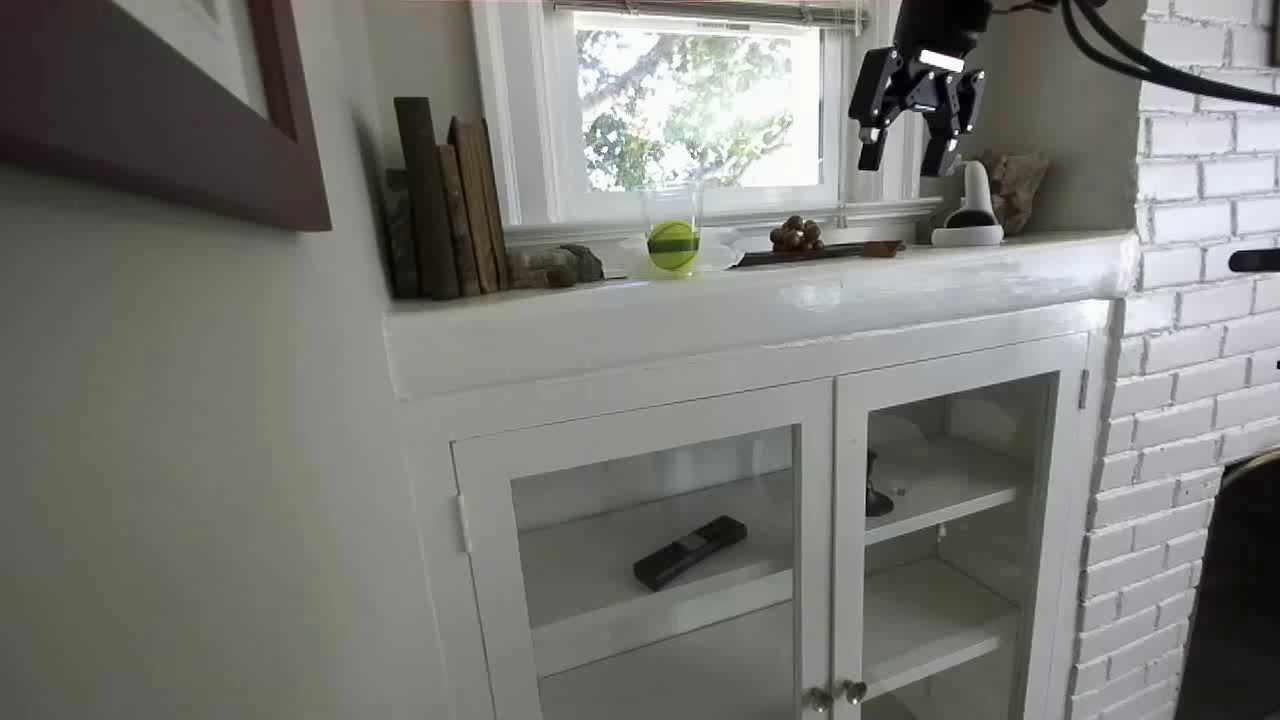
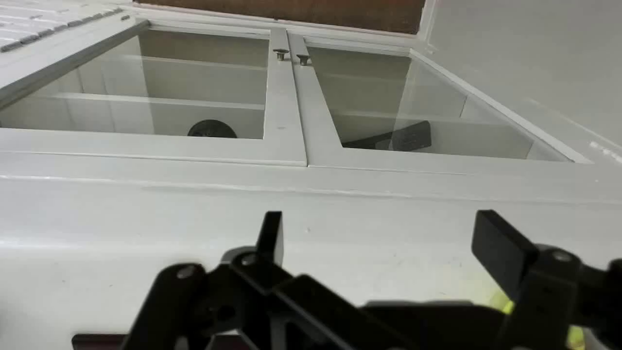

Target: Move one object on top of the cabinet to the right.

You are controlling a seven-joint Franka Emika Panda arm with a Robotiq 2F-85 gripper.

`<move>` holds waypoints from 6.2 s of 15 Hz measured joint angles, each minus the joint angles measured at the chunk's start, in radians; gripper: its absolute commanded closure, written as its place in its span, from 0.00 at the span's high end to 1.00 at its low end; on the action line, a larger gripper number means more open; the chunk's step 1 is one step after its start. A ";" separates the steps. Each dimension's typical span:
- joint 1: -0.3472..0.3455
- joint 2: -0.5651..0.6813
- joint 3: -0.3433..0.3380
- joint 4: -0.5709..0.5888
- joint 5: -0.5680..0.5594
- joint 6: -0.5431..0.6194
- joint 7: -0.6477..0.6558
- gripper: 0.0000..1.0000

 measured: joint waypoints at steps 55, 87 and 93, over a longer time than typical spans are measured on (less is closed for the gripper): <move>-0.003 0.678 -0.006 0.730 0.010 -0.053 0.209 1.00; -0.011 0.767 0.007 0.747 0.058 0.021 0.228 0.31; -0.011 0.776 0.007 0.748 0.060 0.022 0.238 0.25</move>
